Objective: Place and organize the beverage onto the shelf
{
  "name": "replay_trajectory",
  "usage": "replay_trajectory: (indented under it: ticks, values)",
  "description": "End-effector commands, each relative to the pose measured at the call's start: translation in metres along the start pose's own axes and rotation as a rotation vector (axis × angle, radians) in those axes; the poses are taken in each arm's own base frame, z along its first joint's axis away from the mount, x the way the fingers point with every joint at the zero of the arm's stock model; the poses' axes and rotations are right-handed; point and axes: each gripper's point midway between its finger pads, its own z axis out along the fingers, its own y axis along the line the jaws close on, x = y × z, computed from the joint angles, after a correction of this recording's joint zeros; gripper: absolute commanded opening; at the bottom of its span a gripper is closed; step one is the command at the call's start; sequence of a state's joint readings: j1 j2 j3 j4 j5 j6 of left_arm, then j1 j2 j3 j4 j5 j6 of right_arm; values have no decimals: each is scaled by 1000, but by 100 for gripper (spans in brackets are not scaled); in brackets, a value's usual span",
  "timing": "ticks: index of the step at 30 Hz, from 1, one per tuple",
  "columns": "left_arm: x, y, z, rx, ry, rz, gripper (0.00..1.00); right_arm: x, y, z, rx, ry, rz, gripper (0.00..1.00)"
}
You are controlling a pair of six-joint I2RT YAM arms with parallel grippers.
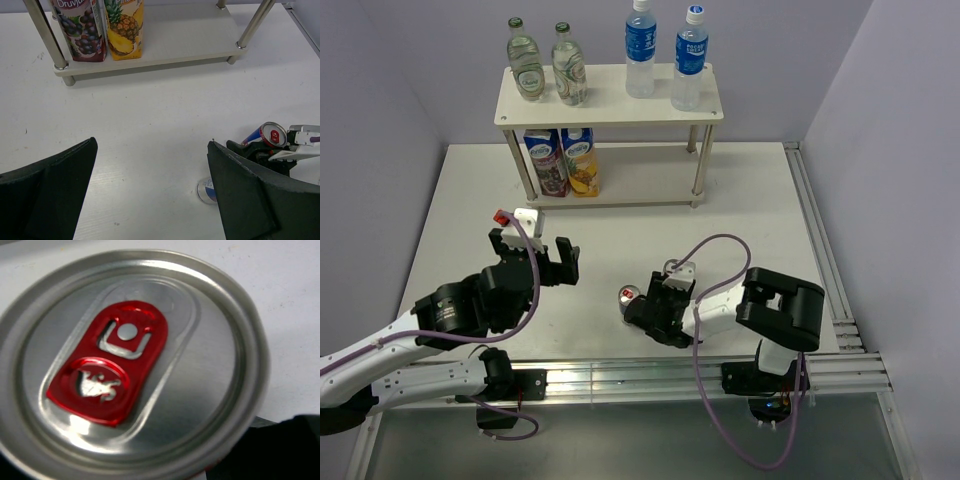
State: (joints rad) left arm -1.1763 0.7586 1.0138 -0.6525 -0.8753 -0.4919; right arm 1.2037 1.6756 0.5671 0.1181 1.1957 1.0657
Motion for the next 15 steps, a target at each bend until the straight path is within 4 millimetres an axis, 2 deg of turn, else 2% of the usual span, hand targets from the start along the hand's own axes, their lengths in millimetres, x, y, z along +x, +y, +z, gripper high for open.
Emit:
replay_trajectory:
  ticks: [1, 3, 4, 6, 10, 11, 12, 14, 15]
  values:
    - [-7, -3, -2, 23, -18, -37, 98, -18, 9, 4, 35, -50, 36, 0]
    - [-7, -4, -2, 26, -15, -36, 98, -26, 2, 1, 68, -55, 6, 0]
    - [-6, -4, -2, 26, -14, -36, 98, -37, 10, -1, 71, -64, 30, 0]
    - [-6, -5, -2, 28, -12, -33, 98, -60, 6, -6, 92, -97, 40, 0]
    - [-6, -4, -2, 24, -14, -33, 98, -121, 30, -14, 77, -158, 80, 0]
    - [-6, -4, -2, 23, -12, -32, 98, -130, 32, -13, 76, -154, 21, 0]
    - [-6, -3, -2, 21, -14, -37, 98, -144, 43, -8, 47, -146, 99, 0]
    - [-7, -1, -3, 13, -17, -37, 98, -157, 48, -1, 2, -136, 48, 0]
    - [-7, 0, -3, 11, -18, -40, 98, -164, 65, 3, -75, -123, 110, 0]
